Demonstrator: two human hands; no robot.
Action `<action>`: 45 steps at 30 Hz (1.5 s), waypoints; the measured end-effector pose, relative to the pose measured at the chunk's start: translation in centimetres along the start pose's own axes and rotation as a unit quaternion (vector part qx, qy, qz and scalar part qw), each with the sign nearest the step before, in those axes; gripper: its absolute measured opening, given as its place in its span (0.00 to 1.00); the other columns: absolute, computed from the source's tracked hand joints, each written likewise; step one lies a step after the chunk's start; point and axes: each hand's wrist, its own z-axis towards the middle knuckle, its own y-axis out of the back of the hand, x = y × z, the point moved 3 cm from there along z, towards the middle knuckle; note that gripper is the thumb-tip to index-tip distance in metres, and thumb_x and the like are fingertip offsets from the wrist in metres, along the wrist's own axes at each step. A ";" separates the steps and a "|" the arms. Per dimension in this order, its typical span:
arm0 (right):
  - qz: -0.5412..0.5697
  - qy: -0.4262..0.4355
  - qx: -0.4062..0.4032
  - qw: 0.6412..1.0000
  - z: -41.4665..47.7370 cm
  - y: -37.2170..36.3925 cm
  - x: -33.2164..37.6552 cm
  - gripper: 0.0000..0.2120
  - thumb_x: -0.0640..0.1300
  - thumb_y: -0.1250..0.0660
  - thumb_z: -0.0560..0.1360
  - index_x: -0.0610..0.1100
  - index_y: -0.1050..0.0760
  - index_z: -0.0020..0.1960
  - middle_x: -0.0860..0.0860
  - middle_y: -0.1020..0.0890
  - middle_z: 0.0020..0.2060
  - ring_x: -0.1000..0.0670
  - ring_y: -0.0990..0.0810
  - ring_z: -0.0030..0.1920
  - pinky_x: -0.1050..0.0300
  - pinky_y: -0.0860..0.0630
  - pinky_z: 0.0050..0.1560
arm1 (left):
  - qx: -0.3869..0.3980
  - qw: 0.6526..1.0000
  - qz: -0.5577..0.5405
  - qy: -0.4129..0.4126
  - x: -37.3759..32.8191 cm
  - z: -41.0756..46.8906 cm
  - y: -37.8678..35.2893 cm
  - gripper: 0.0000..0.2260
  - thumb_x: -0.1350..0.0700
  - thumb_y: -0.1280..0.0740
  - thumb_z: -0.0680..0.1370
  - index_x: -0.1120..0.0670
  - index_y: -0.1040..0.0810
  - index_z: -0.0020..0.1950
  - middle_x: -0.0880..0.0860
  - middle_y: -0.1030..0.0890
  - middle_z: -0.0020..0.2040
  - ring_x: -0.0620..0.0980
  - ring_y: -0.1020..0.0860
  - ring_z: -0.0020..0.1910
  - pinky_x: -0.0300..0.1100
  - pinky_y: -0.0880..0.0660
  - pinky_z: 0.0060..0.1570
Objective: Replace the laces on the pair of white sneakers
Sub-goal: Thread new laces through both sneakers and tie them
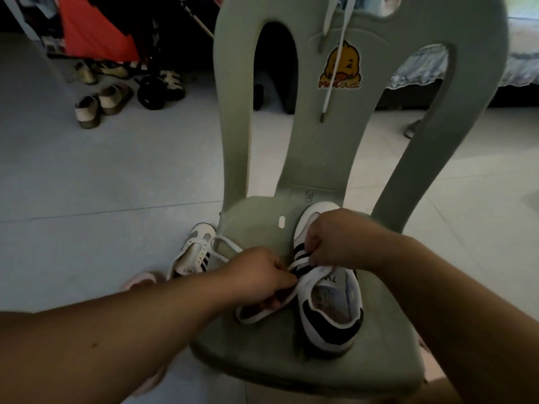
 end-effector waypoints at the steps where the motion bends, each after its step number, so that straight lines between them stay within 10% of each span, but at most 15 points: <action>1: -0.023 0.008 0.002 1.000 -0.2 0.0 0.0 0.13 0.53 0.34 0.75 0.47 0.19 0.53 0.52 0.20 0.47 0.50 0.23 0.51 0.60 0.33 0.42 | -0.005 1.000 0.007 0.000 -0.1 -0.1 -0.5 0.10 0.52 0.33 0.76 0.55 0.22 0.37 0.52 0.19 0.30 0.49 0.21 0.29 0.36 0.26 0.31; 7: -0.038 0.016 -0.013 0.999 -0.6 -0.7 0.8 0.07 0.47 0.34 0.73 0.43 0.23 0.44 0.52 0.27 0.35 0.48 0.25 0.44 0.59 0.31 0.40 | -0.053 0.997 0.051 -0.019 -0.5 0.1 -1.0 0.13 0.47 0.34 0.75 0.56 0.18 0.41 0.54 0.19 0.35 0.51 0.21 0.37 0.45 0.24 0.44; 11: 0.016 0.018 -0.025 0.999 -0.6 -0.8 0.4 0.10 0.46 0.33 0.71 0.49 0.21 0.52 0.52 0.20 0.46 0.50 0.23 0.47 0.61 0.32 0.38 | -0.082 0.993 -0.082 -0.031 -0.6 -0.3 -1.8 0.08 0.52 0.36 0.78 0.48 0.18 0.53 0.48 0.18 0.37 0.45 0.21 0.36 0.39 0.25 0.38; 14: 0.077 0.004 -0.041 0.996 -0.6 -0.8 0.0 0.11 0.47 0.32 0.71 0.52 0.20 0.53 0.54 0.18 0.47 0.51 0.22 0.49 0.62 0.32 0.43 | -0.045 0.909 -0.414 0.030 -0.6 -0.5 -3.0 0.13 0.60 0.40 0.81 0.50 0.19 0.58 0.52 0.20 0.34 0.45 0.28 0.26 0.34 0.34 0.27; 19: 0.137 -0.014 -0.079 0.987 -0.6 -1.5 -0.1 0.08 0.52 0.31 0.71 0.53 0.19 0.49 0.55 0.18 0.44 0.52 0.22 0.47 0.61 0.30 0.46 | -0.028 0.818 -0.573 0.042 -1.7 0.0 -3.4 0.12 0.63 0.43 0.82 0.53 0.20 0.52 0.52 0.15 0.41 0.47 0.17 0.37 0.37 0.22 0.37; 29: 0.361 -0.068 -0.152 0.918 -1.8 -0.7 -0.2 0.06 0.50 0.30 0.74 0.53 0.23 0.39 0.57 0.24 0.30 0.63 0.27 0.28 0.72 0.33 0.28 | -0.101 0.793 -0.600 0.016 -4.5 -0.3 0.8 0.08 0.57 0.41 0.82 0.56 0.23 0.51 0.54 0.17 0.48 0.50 0.20 0.47 0.42 0.26 0.38; 45: 0.332 -0.097 -0.151 0.926 -2.0 -1.1 -0.1 0.07 0.49 0.35 0.77 0.58 0.20 0.45 0.53 0.18 0.36 0.54 0.20 0.39 0.63 0.26 0.39 | -0.306 0.717 -0.626 -0.017 -0.4 -1.1 12.1 0.05 0.56 0.37 0.80 0.50 0.22 0.46 0.46 0.17 0.37 0.41 0.18 0.36 0.39 0.30 0.38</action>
